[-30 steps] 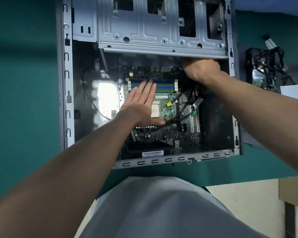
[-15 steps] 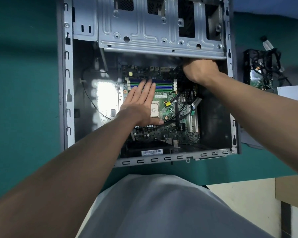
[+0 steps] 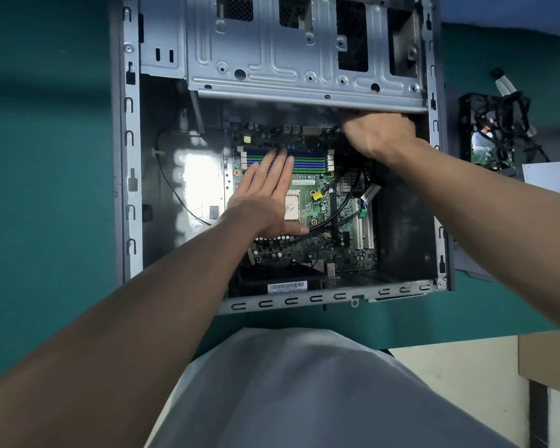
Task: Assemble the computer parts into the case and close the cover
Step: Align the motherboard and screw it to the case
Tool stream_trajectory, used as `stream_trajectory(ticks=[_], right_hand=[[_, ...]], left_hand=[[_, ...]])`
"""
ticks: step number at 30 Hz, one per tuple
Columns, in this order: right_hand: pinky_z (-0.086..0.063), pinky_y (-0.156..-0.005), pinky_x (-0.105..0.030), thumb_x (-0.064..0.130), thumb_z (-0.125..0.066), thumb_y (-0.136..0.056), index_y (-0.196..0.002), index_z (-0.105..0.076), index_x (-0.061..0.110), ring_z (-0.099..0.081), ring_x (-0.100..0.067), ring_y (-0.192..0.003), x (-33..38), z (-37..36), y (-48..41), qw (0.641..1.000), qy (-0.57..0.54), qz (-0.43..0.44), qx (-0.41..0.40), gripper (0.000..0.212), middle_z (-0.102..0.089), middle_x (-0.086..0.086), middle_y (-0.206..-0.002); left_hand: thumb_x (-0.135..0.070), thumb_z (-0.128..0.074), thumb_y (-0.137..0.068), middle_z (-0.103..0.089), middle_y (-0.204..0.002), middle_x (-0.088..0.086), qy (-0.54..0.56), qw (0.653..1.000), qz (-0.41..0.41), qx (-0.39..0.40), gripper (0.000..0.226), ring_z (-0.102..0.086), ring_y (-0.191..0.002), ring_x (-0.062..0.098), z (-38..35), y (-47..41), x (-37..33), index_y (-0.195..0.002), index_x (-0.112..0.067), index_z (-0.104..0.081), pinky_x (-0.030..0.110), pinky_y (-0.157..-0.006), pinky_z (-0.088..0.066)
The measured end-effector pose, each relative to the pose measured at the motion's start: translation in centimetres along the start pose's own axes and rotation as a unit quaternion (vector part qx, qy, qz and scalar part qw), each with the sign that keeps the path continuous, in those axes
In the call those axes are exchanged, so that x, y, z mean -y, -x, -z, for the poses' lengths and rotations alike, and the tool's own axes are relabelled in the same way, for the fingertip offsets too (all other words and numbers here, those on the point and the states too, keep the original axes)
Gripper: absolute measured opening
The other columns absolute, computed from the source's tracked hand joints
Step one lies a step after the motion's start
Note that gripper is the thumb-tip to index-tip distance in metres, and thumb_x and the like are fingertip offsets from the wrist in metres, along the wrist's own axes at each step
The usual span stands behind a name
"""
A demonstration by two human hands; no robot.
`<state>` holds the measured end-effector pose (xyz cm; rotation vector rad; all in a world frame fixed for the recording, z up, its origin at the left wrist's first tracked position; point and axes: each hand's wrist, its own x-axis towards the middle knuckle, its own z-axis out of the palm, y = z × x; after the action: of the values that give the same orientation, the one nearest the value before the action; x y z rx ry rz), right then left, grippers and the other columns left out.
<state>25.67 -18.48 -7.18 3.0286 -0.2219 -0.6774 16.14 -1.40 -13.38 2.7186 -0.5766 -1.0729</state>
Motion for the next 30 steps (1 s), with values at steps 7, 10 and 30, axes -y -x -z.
stream_trajectory(ticks=[7, 10, 30], right_hand=[[-0.04, -0.078, -0.043, 0.032, -0.036, -0.096, -0.122, -0.054, 0.014, -0.056, -0.04, -0.102, -0.27, -0.04, -0.17, 1.0, -0.016, 0.008, -0.006, 0.036, -0.06, -0.015, -0.12], [-0.036, -0.075, -0.041, 0.03, -0.032, -0.096, -0.114, -0.057, 0.013, -0.048, -0.031, -0.08, -0.09, -0.07, 0.0, 1.0, -0.019, 0.01, -0.01, 0.035, -0.058, -0.009, -0.099], [-0.041, -0.093, -0.049, 0.036, -0.026, -0.099, -0.119, -0.054, 0.013, -0.056, -0.038, -0.107, 0.28, 0.29, 0.3, 1.0, -0.007, -0.009, 0.021, 0.042, -0.059, -0.015, -0.121]], left_hand=[[-0.085, -0.037, -0.076, 0.046, -0.147, 0.003, 0.0, 1.0, 0.001, -0.001, 0.123, 0.04, -0.136, 0.019, 0.07, 0.11, 0.01, -0.14, -0.013, 0.04, 0.037, -0.11, 0.021], [-0.085, -0.037, -0.076, 0.047, -0.147, 0.003, -0.001, 1.0, 0.002, 0.0, 0.123, 0.041, -0.136, 0.019, 0.05, 0.13, -0.04, -0.14, -0.013, 0.04, 0.037, -0.109, 0.022], [-0.086, -0.038, -0.075, 0.047, -0.147, 0.002, 0.007, 1.0, 0.001, -0.011, 0.124, 0.04, -0.136, 0.019, -0.26, -0.12, 0.03, -0.136, -0.015, 0.043, 0.036, -0.105, 0.024]])
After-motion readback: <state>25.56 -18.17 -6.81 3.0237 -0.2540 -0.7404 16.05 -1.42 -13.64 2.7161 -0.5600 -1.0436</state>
